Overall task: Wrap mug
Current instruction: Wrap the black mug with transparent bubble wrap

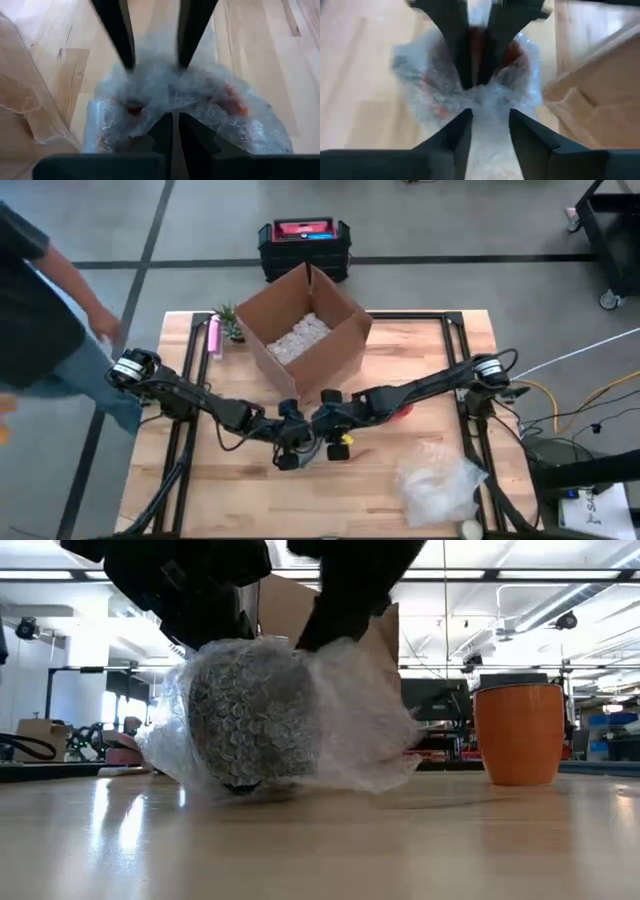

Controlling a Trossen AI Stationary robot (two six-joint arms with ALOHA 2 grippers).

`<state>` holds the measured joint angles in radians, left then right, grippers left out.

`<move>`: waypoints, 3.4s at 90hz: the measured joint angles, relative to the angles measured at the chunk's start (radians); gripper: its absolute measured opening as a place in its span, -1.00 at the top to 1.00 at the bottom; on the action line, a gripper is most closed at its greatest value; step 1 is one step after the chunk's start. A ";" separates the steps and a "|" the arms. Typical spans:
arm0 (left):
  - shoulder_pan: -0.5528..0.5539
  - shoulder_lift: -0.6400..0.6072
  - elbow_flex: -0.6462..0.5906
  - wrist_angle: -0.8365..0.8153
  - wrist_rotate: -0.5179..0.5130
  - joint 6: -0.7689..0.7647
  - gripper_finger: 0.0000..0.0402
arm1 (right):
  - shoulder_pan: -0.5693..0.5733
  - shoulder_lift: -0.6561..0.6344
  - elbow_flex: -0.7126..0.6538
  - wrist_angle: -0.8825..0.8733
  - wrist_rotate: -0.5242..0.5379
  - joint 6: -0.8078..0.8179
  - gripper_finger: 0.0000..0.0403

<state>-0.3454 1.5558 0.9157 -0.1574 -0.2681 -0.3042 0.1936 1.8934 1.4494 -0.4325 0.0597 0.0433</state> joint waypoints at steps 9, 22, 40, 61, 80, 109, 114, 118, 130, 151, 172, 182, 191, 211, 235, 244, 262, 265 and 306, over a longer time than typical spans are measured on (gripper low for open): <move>0.000 0.000 0.000 0.001 0.000 0.000 0.90 | -0.001 0.032 0.005 0.026 0.004 -0.019 0.82; 0.001 0.000 0.000 0.008 0.000 0.000 0.90 | 0.000 0.026 0.010 0.009 -0.003 -0.026 0.97; 0.000 -0.002 0.002 0.004 -0.002 0.001 0.90 | 0.007 -0.064 0.098 -0.150 -0.014 -0.053 0.92; 0.000 -0.002 0.002 0.004 -0.002 0.000 0.90 | 0.004 -0.056 0.086 -0.123 -0.007 -0.036 1.00; -0.001 -0.034 -0.003 -0.010 0.008 -0.003 0.90 | 0.005 0.061 0.085 -0.077 -0.003 -0.028 1.00; -0.001 -0.221 0.002 -0.124 0.023 -0.052 0.90 | 0.005 0.065 0.085 -0.068 -0.008 -0.028 0.99; -0.008 -0.276 0.002 -0.207 0.025 -0.096 0.90 | 0.005 0.063 0.084 -0.066 -0.008 -0.028 0.99; -0.015 -0.309 0.003 -0.291 0.024 -0.144 0.90 | 0.005 0.062 0.084 -0.059 -0.008 -0.028 0.99; -0.073 -0.367 -0.049 -0.438 0.012 -0.286 0.90 | 0.005 0.061 0.084 -0.060 -0.008 -0.028 0.99; -0.117 -0.346 -0.271 -0.039 -0.025 -0.290 0.90 | 0.005 0.061 0.083 -0.045 -0.008 -0.040 0.99; -0.098 -0.285 -0.264 0.281 -0.036 -0.121 0.90 | 0.005 0.063 0.083 -0.032 -0.008 -0.033 0.99; -0.098 -0.258 -0.218 0.244 -0.036 -0.074 0.90 | 0.005 0.072 0.083 -0.025 -0.008 -0.028 0.99; -0.089 -0.218 -0.194 0.248 -0.036 -0.036 0.90 | 0.005 0.086 0.083 -0.013 -0.011 -0.028 0.99; -0.057 -0.105 -0.194 0.272 -0.034 -0.053 0.90 | 0.005 0.078 0.083 -0.004 -0.011 -0.023 0.99; -0.053 -0.071 -0.192 0.263 -0.032 -0.071 0.90 | 0.007 0.048 0.213 -0.171 -0.015 -0.019 0.99; -0.053 -0.088 -0.194 0.262 -0.031 -0.071 0.90 | 0.006 0.046 0.245 -0.187 0.004 -0.026 0.99; -0.053 -0.134 -0.198 0.237 -0.028 -0.071 0.90 | -0.006 0.109 0.205 -0.188 0.060 -0.011 0.99; -0.052 -0.141 -0.198 0.239 -0.033 -0.070 0.90 | -0.006 0.129 0.202 -0.177 0.050 -0.009 0.99; -0.010 -0.159 -0.179 0.248 -0.070 -0.034 0.90 | 0.017 0.190 0.214 -0.137 0.011 -0.015 0.99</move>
<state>-0.3556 1.3973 0.7363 0.0904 -0.3379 -0.3384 0.2108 2.0836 1.6634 -0.5696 0.0704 0.0281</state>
